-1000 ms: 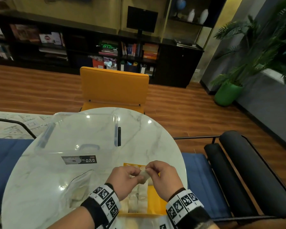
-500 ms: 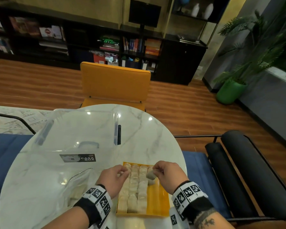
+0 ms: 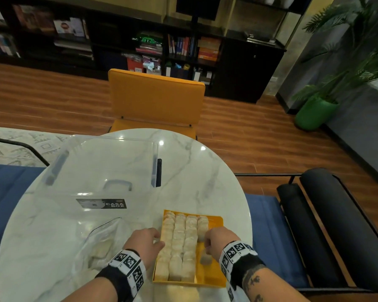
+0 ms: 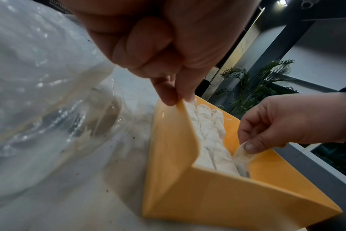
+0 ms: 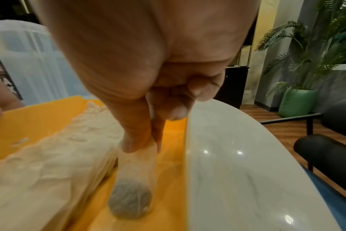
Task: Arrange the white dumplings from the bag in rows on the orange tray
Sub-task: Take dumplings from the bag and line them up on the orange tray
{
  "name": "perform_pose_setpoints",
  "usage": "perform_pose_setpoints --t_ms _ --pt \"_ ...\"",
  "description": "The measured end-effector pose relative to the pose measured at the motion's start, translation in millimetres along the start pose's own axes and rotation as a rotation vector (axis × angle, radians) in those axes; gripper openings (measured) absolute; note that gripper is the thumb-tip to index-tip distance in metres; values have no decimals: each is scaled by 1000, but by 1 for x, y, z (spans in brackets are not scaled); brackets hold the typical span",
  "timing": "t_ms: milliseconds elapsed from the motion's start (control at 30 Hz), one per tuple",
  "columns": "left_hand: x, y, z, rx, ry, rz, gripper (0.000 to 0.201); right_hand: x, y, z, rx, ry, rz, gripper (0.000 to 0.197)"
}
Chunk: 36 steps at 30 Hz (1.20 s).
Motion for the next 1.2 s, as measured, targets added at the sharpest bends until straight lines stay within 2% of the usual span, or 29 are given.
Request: perform_pose_setpoints --t_ms 267,433,600,933,1067,1133,1200 --pt "-4 1 -3 1 -4 -19 38 -20 -15 3 9 33 49 10" --pt "-5 2 -4 5 0 -25 39 -26 -27 3 31 37 108 25" --pt "-5 1 -3 -8 10 -12 39 -29 -29 1 5 34 114 14" --pt "1 -8 -1 21 10 31 31 -24 -39 2 -31 61 196 12" --pt "1 -20 2 189 21 65 23 -10 -47 1 -168 62 329 11" --pt "2 -23 6 380 14 0 25 -1 -48 -7 -279 22 380 17" --pt "6 -21 12 619 -42 -127 31 8 -47 -22 -358 -47 404 18"
Point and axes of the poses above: each hand's wrist, its own x-axis away from the middle knuckle, its own y-axis out of the palm, z = x × y, the point moved 7 cm from there along -x, towards the middle knuckle, and after that the axes turned 13 degrees about -y, right-handed, at the moved point
